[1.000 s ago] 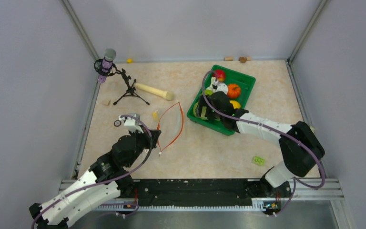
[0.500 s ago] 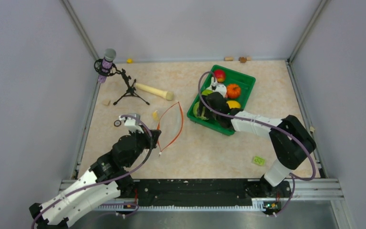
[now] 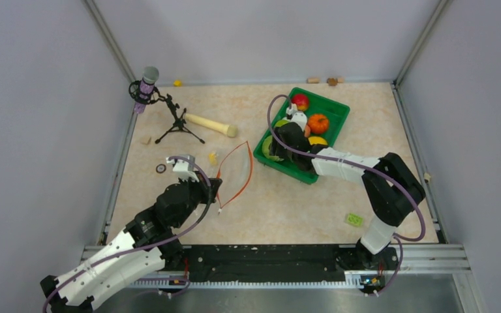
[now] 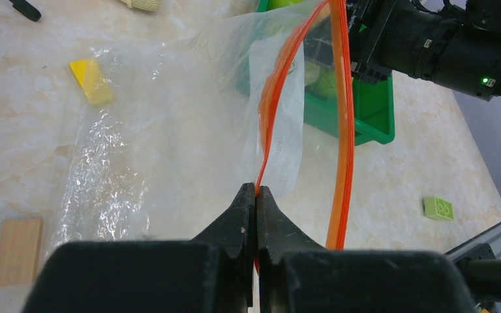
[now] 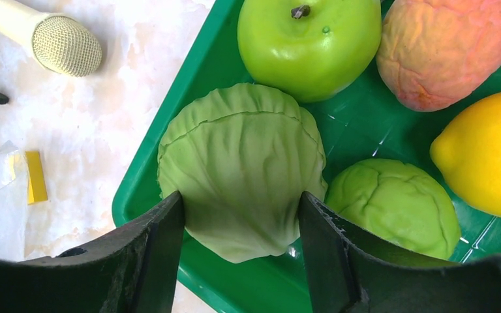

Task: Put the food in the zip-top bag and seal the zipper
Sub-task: Pick up the fake vegetable from the bin, then place the fake vegetable in the zipper food storage bag.

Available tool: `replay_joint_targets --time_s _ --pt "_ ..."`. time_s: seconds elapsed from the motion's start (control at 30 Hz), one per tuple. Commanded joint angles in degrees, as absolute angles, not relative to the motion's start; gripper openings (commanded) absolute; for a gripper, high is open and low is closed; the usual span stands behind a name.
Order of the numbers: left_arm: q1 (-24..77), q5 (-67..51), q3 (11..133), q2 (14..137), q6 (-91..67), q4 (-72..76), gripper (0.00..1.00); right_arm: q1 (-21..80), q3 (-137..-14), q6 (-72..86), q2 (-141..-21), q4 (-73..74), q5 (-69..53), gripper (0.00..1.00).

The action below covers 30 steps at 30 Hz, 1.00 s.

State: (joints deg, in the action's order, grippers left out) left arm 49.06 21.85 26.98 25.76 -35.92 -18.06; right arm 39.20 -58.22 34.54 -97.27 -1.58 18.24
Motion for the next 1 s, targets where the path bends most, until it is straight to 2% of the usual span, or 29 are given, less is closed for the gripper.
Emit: replay_joint_targets --time_s 0.0,0.2,0.6,0.73,0.97 --pt "48.82 21.08 26.89 25.4 -35.33 -15.64 0.0 38.63 -60.63 33.63 -97.04 -0.18 19.29 0.17" --pt "48.78 21.31 26.98 25.14 -35.5 -16.0 0.0 38.63 -58.91 33.38 -91.85 2.39 22.18 0.05" --pt "48.79 20.67 27.16 25.49 -35.67 -16.04 0.0 38.66 -51.37 29.83 -74.37 0.47 21.49 0.02" --pt "48.78 19.99 27.25 25.49 -35.51 -15.91 0.0 38.67 -48.08 28.7 -67.07 -3.16 14.92 0.02" --pt "48.78 20.23 27.24 25.1 -35.6 -16.17 0.0 38.65 -40.08 26.21 -57.4 -19.66 -8.46 0.04"
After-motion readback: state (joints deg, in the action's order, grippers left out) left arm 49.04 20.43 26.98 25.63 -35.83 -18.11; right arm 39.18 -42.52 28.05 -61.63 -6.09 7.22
